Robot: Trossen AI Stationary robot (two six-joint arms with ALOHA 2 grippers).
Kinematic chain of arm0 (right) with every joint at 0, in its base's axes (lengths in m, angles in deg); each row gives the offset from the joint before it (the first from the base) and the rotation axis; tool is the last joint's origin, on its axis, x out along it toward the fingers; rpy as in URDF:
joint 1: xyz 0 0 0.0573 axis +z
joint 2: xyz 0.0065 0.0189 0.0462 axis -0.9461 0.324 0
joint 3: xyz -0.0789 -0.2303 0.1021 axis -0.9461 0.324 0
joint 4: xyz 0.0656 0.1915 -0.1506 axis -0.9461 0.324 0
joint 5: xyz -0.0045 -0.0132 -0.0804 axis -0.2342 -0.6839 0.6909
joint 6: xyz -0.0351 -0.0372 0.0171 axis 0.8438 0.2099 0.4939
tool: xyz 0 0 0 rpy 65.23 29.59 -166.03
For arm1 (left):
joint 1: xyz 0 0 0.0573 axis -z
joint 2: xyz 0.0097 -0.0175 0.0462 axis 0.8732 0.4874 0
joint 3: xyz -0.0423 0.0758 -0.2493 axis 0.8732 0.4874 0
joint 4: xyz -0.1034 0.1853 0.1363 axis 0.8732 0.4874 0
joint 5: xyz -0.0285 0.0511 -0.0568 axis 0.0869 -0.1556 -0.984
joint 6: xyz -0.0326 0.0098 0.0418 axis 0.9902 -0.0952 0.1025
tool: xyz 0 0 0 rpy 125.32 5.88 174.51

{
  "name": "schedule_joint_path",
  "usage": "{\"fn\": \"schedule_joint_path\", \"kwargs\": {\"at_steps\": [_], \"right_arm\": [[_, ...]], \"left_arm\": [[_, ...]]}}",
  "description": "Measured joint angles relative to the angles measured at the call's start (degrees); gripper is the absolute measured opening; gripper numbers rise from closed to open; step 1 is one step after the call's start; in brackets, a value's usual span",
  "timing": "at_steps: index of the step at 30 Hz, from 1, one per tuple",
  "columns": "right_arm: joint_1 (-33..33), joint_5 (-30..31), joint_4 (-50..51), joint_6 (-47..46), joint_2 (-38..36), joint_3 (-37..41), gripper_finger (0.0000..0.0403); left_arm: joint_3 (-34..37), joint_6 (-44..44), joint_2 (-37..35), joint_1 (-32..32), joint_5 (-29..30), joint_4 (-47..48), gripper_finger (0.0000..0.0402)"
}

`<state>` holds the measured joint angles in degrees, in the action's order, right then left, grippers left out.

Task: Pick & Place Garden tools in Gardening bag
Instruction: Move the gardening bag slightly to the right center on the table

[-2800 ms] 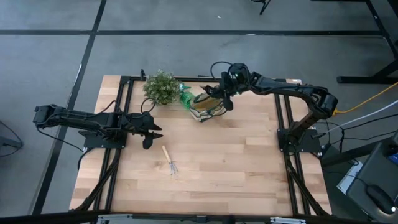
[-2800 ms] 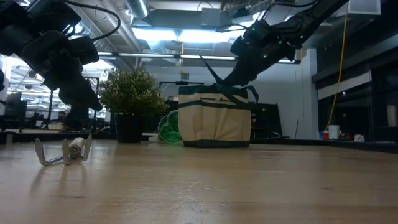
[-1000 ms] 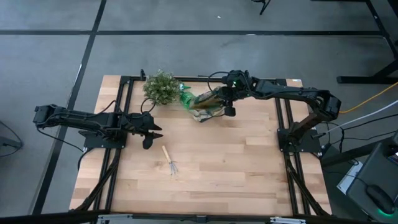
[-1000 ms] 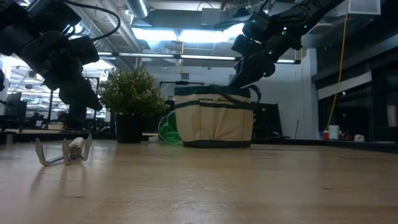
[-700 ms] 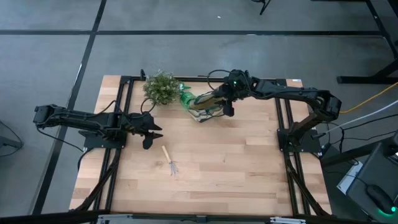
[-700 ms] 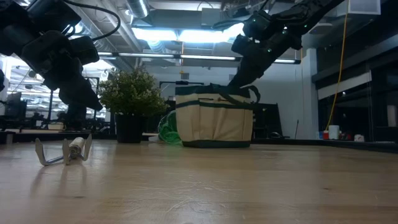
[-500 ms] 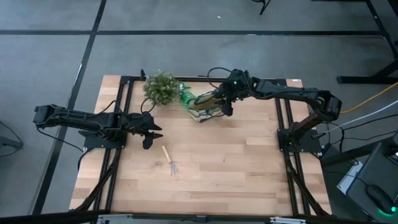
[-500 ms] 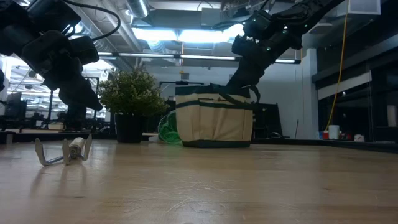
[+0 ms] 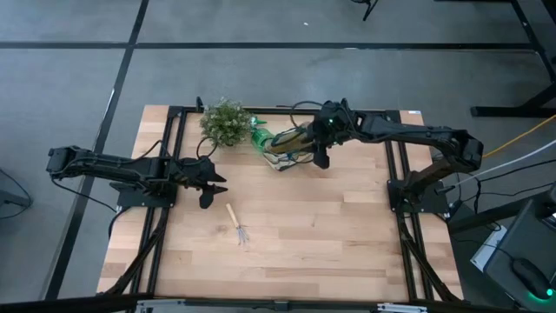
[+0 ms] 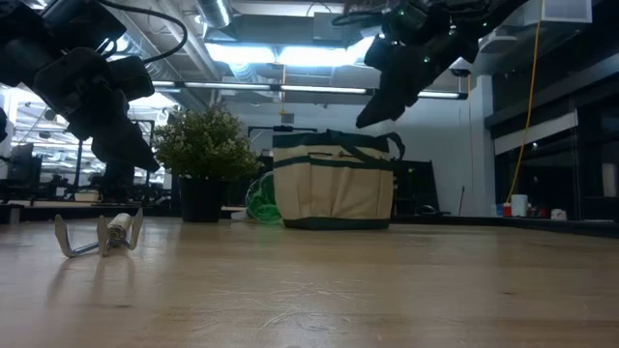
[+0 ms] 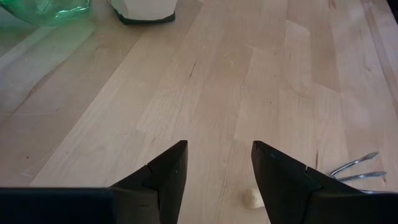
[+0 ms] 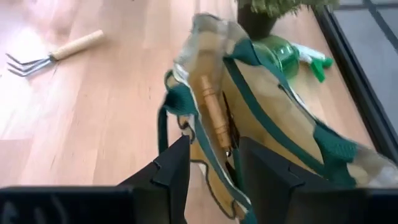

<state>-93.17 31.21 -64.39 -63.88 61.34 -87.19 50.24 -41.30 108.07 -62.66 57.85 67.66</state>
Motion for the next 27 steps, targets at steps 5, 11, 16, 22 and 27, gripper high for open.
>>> {"fn": "schedule_joint_path", "kwargs": {"at_steps": [5,11,16,22,27], "right_arm": [[1.89,0.04,0.43,3.17,0.09,0.0,0.0142],[3.95,6.22,1.04,10.95,0.37,0.03,0.0142],[4.23,9.73,0.37,14.07,0.47,0.03,0.0142],[4.23,9.66,0.11,14.41,3.44,0.03,0.0142],[4.29,9.66,0.07,14.41,6.09,0.03,0.0141]], "left_arm": [[0.0,0.0,0.02,0.01,0.01,0.02,0.0174],[0.01,0.0,0.01,0.0,0.01,0.0,0.0175],[0.0,0.0,0.02,-0.02,-0.01,-0.01,0.0173],[0.01,0.0,0.0,-0.01,-0.01,0.02,0.0175],[0.0,0.0,0.01,-0.02,0.01,-0.01,0.0174]]}}
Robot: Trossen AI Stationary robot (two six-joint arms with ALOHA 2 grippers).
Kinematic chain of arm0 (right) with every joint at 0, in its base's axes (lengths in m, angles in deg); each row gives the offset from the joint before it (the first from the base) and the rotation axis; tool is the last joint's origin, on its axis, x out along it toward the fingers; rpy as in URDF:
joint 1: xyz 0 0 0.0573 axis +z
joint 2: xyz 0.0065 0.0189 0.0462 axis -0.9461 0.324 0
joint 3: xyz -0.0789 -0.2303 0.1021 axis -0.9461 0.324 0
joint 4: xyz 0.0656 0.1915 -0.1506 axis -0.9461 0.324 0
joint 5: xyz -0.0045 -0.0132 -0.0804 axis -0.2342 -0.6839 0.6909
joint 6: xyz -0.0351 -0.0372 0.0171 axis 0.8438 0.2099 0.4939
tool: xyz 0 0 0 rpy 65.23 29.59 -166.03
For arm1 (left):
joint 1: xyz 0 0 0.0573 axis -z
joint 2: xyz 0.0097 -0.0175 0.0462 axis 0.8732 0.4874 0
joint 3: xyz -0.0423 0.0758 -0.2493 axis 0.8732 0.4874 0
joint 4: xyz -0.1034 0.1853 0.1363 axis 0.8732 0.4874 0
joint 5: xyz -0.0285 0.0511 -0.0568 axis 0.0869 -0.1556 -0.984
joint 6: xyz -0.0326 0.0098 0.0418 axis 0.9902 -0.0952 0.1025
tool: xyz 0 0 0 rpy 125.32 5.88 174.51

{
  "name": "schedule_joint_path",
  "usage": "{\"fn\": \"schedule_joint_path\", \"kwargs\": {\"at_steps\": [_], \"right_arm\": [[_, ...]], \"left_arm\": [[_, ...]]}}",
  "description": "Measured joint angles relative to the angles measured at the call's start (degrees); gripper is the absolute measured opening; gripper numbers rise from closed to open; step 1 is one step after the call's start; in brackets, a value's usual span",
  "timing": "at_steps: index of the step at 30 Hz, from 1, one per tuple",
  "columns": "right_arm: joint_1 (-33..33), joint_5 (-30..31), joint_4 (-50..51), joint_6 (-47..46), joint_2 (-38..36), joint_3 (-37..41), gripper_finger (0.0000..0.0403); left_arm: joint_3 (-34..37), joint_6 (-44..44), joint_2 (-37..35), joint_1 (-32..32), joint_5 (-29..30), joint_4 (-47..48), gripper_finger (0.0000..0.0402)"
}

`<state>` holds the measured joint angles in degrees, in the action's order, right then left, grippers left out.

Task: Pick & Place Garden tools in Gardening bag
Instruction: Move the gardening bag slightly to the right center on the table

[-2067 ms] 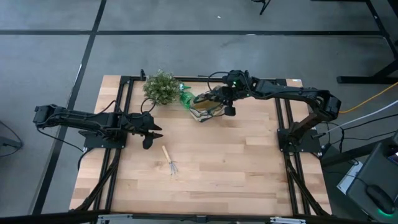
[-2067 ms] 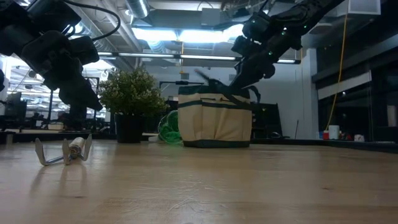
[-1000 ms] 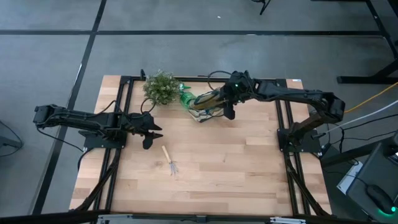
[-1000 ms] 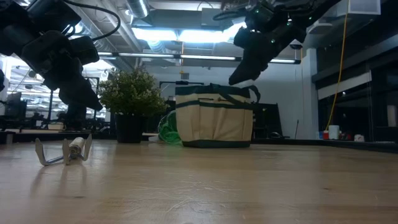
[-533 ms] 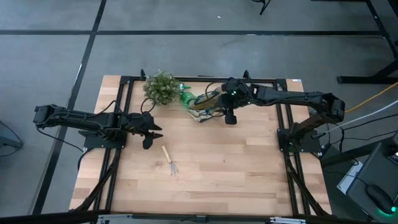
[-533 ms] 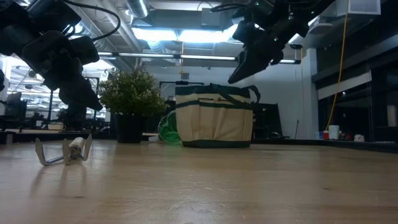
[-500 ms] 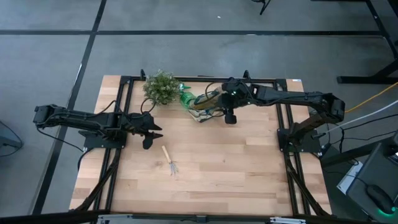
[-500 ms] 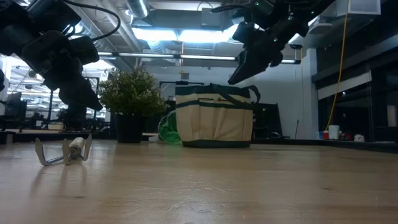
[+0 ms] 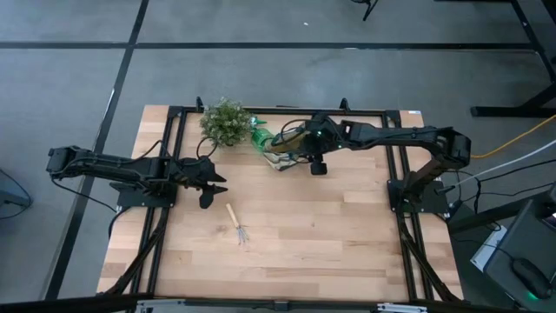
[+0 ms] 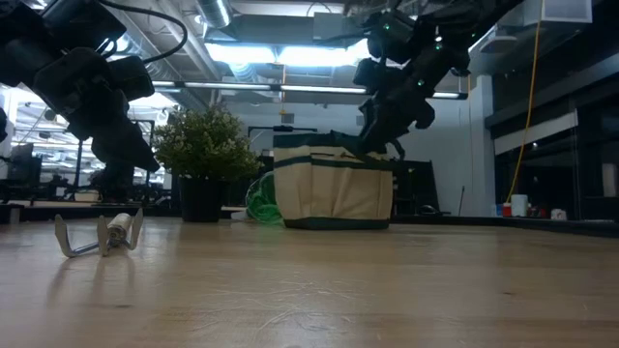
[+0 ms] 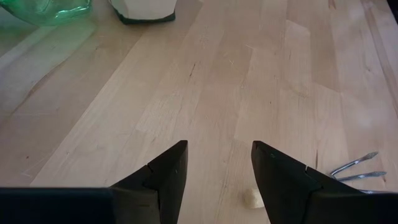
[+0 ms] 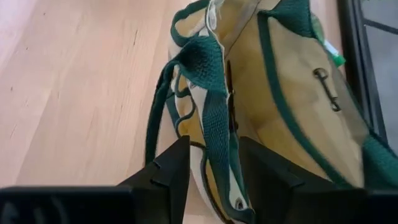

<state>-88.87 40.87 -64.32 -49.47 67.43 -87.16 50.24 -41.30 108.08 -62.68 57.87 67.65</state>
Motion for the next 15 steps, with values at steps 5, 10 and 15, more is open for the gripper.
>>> {"fn": "schedule_joint_path", "kwargs": {"at_steps": [5,10,15], "right_arm": [[0.4,0.04,0.37,-0.23,-0.24,0.0,0.0102],[0.85,0.07,2.28,-0.79,-1.54,0.0,0.0027],[1.03,1.86,7.55,-4.27,-4.4,0.0,0.0006]], "left_arm": [[0.02,0.0,-0.01,0.02,-0.02,0.01,0.0175],[0.0,0.0,0.0,0.0,-0.02,0.0,0.0174],[0.02,0.0,0.0,0.02,0.0,0.0,0.0175]]}}
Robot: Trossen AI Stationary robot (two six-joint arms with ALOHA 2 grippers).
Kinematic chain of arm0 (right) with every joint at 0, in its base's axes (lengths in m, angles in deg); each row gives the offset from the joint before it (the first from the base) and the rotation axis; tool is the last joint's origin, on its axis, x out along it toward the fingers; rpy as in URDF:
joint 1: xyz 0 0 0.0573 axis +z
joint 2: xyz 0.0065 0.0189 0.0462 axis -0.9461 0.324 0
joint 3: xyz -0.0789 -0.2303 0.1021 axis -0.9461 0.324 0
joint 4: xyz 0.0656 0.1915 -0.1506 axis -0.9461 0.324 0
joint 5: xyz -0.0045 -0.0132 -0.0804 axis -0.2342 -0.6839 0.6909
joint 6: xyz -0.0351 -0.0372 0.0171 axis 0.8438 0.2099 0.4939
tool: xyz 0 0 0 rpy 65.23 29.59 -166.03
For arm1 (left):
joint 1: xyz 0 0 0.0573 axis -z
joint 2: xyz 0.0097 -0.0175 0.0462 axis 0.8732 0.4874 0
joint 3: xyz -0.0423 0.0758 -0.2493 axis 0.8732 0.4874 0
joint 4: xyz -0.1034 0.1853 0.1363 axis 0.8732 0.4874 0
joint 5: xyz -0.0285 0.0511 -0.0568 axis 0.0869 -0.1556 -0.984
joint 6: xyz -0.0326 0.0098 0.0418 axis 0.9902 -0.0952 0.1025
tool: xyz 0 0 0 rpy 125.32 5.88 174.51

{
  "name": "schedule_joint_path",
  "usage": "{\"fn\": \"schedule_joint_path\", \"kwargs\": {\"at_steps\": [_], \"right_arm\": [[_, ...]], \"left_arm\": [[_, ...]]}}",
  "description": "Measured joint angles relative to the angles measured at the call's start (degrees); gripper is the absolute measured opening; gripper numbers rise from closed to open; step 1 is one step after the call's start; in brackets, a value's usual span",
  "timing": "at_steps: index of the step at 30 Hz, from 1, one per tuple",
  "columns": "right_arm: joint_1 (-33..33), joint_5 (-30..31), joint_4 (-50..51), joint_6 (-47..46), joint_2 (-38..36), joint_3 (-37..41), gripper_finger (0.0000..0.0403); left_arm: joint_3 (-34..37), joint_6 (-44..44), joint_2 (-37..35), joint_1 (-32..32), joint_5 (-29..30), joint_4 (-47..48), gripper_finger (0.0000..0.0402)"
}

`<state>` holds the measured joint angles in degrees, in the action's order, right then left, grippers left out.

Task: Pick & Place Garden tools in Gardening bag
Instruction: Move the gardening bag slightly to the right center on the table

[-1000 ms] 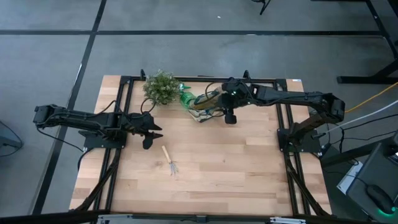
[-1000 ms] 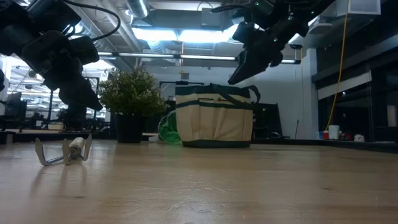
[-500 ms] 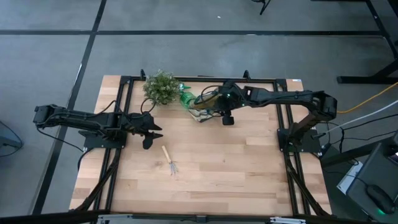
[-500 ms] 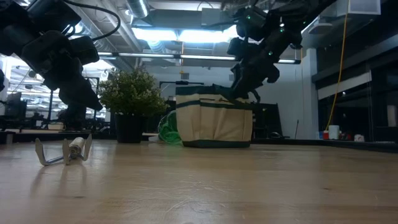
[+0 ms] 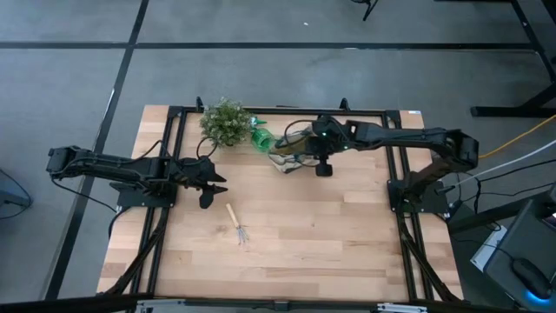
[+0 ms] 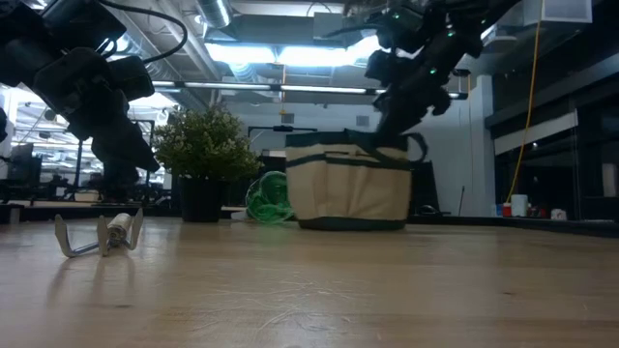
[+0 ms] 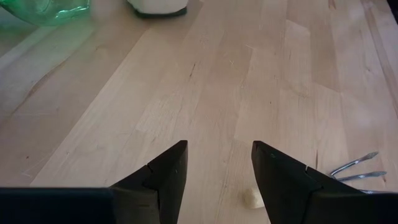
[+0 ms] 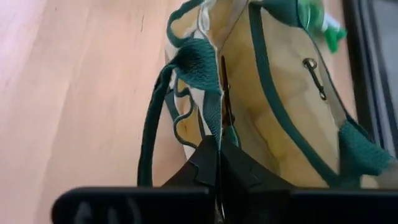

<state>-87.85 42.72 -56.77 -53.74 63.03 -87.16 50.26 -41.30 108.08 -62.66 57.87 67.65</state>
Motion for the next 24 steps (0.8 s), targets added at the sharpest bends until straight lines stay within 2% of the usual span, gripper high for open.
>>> {"fn": "schedule_joint_path", "kwargs": {"at_steps": [8,16,24], "right_arm": [[0.0,0.02,13.61,-1.14,-5.81,0.0,0.0004],[0.45,-0.97,25.67,-6.83,-9.21,0.0,0.0003],[3.84,-1.19,31.83,-12.53,-9.84,0.0,0.0004]], "left_arm": [[-0.02,0.0,0.0,0.0,-0.02,0.02,0.0175],[-0.01,0.0,-0.01,-0.01,-0.01,0.02,0.0175],[-0.02,0.0,0.0,-0.02,-0.02,0.02,0.0174]]}}
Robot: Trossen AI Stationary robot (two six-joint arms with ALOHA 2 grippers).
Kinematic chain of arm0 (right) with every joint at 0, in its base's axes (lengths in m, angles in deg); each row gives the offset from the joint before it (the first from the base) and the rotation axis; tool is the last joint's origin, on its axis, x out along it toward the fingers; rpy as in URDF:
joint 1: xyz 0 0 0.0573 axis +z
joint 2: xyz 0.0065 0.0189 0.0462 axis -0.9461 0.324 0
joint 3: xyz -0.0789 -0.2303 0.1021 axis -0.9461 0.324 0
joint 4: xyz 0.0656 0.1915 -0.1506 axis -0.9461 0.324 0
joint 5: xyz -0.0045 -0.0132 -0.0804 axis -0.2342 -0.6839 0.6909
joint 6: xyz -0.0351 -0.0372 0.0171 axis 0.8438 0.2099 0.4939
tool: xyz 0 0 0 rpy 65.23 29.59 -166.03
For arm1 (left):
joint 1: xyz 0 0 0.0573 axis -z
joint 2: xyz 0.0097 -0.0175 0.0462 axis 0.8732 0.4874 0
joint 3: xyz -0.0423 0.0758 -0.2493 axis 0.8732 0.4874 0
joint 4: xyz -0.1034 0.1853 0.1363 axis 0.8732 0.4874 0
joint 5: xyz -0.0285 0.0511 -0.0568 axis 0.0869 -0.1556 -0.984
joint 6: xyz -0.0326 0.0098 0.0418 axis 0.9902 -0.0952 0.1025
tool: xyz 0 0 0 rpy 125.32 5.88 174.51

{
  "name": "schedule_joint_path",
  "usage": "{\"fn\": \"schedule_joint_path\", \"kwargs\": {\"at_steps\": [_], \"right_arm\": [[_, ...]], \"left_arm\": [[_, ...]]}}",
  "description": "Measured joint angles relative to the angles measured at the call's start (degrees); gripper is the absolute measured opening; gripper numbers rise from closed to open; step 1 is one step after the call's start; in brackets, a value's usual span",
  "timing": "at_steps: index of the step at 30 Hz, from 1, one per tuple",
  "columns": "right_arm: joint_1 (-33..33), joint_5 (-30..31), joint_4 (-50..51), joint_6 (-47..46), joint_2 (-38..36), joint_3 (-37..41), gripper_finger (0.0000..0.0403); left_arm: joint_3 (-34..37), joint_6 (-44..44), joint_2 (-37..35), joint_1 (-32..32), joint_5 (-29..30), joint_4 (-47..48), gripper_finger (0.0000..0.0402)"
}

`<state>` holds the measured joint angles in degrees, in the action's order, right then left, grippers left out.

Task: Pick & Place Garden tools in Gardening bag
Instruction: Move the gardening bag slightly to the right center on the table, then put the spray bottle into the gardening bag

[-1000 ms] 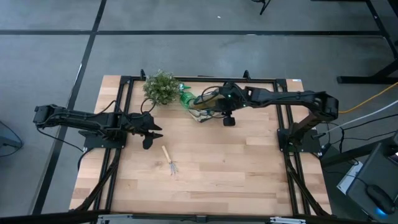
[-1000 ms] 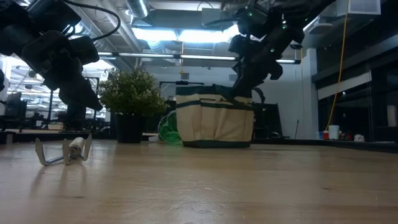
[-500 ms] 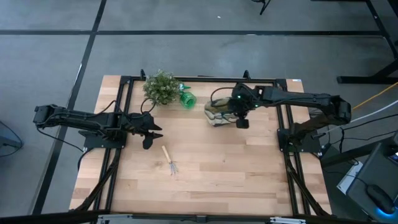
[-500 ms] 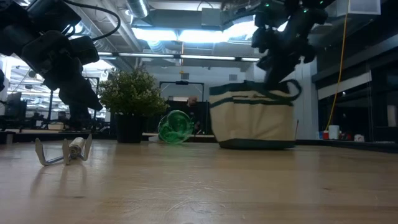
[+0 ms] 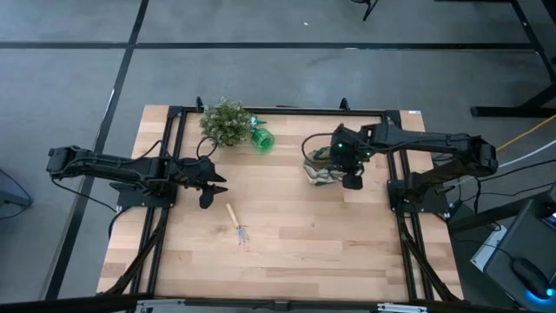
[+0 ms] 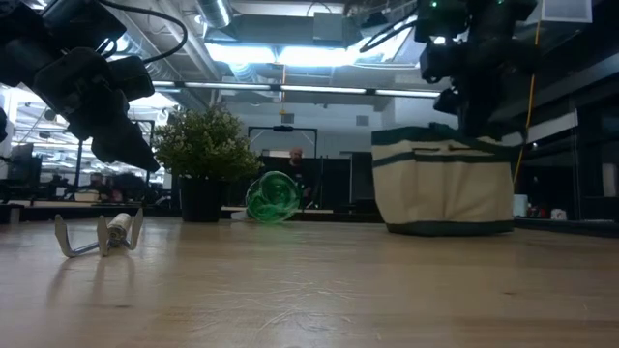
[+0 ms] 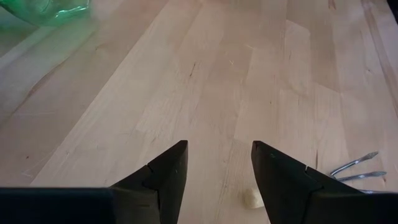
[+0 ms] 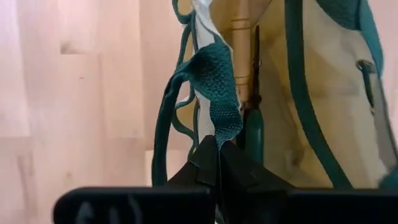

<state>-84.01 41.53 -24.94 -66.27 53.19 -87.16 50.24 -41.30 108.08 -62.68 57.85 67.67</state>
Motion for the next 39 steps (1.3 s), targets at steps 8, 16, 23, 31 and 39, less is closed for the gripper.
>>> {"fn": "schedule_joint_path", "kwargs": {"at_steps": [8,16,23,31,39], "right_arm": [[2.9,-1.27,-0.86,-2.0,0.02,0.0,0.0016],[3.26,-4.1,-0.87,-1.8,0.02,0.0,0.0044],[3.26,-4.33,-3.21,-3.93,-0.37,0.0,0.0099],[3.26,-5.76,-4.89,-7.57,-3.5,-0.02,0.0134],[4.5,-6.97,-7.87,-12.76,-11.66,-0.02,0.0135]], "left_arm": [[0.02,0.0,-0.02,0.02,0.0,0.0,0.0173],[0.0,0.0,-0.02,0.02,0.02,0.0,0.0174],[0.0,0.0,0.0,0.0,0.02,0.0,0.0175],[0.01,0.0,-0.01,0.02,0.0,-0.03,0.0175],[0.0,0.0,-0.02,0.02,0.0,-0.27,0.0174]]}}
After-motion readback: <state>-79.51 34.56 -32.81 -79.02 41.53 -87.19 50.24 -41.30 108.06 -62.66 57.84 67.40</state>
